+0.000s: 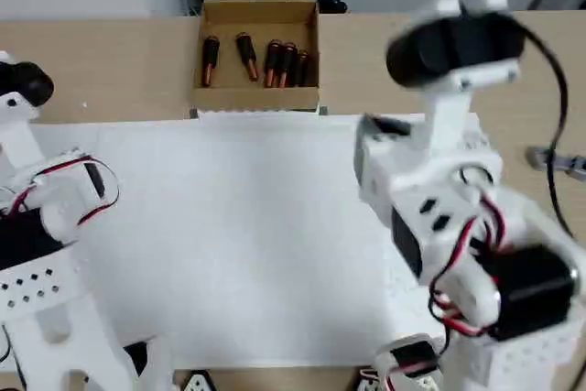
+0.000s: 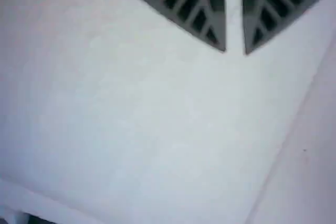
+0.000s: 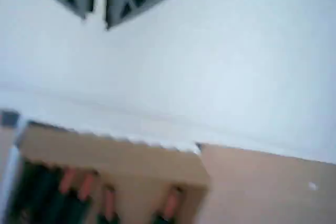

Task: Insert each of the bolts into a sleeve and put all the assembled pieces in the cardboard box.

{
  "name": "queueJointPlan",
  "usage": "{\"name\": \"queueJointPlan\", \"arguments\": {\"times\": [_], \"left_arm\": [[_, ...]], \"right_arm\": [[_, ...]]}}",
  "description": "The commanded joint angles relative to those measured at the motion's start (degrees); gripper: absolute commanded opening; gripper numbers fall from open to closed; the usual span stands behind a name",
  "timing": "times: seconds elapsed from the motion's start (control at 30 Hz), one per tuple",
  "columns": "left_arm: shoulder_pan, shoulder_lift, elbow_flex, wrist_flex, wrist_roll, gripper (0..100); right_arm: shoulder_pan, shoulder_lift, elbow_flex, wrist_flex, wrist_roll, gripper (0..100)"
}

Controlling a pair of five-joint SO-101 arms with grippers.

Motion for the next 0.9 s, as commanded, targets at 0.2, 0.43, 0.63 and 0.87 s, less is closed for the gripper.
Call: {"name": "queueJointPlan", "arguments": {"times": [0.2, 0.43, 0.63, 0.87], "left_arm": [[0.0, -0.62, 7.52, -4.92, -6.59, 1], [0.18, -0.62, 15.34, -13.27, -6.59, 1], [1.76, -0.62, 28.53, -25.23, -6.68, 1], [6.07, -0.62, 43.74, -41.58, -6.59, 1]], "right_arm": [[4.0, -33.54, 49.23, -16.48, -0.09, 0.5], [4.09, -57.36, 76.13, -21.67, 9.49, 0.4], [4.62, -59.12, 80.09, -21.67, 9.85, 0.4], [4.7, -61.58, 89.58, -22.11, 10.02, 0.4]]}}
